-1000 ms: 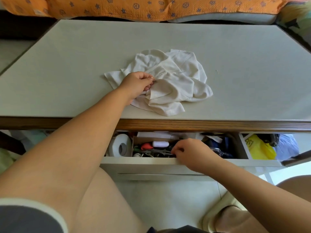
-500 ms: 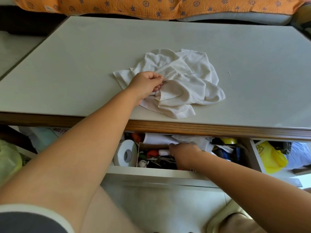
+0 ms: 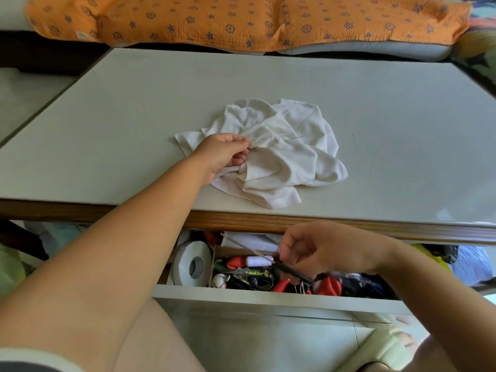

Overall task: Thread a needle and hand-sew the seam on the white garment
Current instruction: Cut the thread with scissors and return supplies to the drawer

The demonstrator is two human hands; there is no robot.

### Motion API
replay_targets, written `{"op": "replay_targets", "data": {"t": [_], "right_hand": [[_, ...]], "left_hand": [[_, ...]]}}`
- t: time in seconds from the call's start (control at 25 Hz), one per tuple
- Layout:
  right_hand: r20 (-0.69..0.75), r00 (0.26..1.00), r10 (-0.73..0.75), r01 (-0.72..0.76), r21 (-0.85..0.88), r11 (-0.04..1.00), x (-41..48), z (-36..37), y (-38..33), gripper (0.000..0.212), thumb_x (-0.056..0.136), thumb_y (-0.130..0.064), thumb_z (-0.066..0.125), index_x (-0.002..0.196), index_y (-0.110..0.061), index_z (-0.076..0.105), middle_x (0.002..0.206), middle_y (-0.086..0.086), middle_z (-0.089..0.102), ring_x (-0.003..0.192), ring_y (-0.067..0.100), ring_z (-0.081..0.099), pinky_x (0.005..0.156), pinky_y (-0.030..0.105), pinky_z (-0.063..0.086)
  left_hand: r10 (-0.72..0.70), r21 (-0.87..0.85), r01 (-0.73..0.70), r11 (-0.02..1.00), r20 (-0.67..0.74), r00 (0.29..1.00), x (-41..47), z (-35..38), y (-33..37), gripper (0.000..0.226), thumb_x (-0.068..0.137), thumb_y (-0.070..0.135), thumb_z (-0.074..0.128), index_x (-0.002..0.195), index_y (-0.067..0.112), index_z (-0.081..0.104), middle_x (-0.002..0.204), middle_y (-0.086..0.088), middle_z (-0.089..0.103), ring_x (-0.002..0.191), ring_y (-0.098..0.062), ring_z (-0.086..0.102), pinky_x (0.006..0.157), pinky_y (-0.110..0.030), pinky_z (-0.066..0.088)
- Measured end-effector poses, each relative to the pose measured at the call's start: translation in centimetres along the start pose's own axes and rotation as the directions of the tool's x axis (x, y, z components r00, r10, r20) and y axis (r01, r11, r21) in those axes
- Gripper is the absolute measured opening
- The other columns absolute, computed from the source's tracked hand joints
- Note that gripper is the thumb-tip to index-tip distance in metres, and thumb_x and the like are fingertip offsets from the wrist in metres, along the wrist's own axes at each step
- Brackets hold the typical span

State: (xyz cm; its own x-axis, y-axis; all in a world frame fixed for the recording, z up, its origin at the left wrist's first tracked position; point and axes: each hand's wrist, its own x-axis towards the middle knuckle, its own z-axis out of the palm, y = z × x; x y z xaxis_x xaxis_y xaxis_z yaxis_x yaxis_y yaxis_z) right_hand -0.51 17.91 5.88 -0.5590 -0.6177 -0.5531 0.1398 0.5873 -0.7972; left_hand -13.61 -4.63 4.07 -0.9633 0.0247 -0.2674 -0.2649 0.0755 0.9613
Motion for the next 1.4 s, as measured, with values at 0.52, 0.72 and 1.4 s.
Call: {"op": "replay_targets", "data": {"t": [0.52,0.72,1.4], "right_hand": [[-0.670,0.704,-0.235,-0.059,-0.385,0.921,2.3,-8.0,-3.4,0.019,0.081,-0.024,0.072,0.083,-0.029,0.053,0.079,-0.008,0.060,0.065,0.008,0.052,0.052,0.010,0.040],[-0.674,0.693,-0.257,-0.147,-0.480,0.865,4.4,-9.5,-4.5,0.023,0.083,-0.027,0.072,0.092,-0.025,0.051,0.084,-0.011,0.057,0.071,0.002,0.051,0.058,0.015,0.038],[-0.700,0.634,-0.328,-0.159,-0.534,0.831,4.8,-10.9,-5.5,0.032,0.077,-0.033,0.079,0.087,-0.021,0.051,0.076,-0.009,0.060,0.066,0.008,0.054,0.058,0.018,0.040]], "left_hand": [[0.030,-0.239,-0.057,0.969,-0.114,0.993,1.7,-0.2,2.3,0.006,0.090,0.012,0.068,0.084,0.013,0.070,0.072,0.000,0.054,0.060,-0.007,0.049,0.067,-0.023,0.053],[0.005,-0.318,-0.020,0.948,-0.046,0.999,2.1,-0.3,2.8,0.005,0.090,0.014,0.068,0.087,0.016,0.071,0.083,0.001,0.063,0.069,-0.010,0.052,0.073,-0.029,0.058],[0.020,-0.383,0.004,0.924,0.057,0.998,3.4,0.2,2.9,0.005,0.092,0.009,0.062,0.098,0.008,0.062,0.095,-0.014,0.065,0.074,-0.020,0.074,0.067,-0.028,0.062]]}}
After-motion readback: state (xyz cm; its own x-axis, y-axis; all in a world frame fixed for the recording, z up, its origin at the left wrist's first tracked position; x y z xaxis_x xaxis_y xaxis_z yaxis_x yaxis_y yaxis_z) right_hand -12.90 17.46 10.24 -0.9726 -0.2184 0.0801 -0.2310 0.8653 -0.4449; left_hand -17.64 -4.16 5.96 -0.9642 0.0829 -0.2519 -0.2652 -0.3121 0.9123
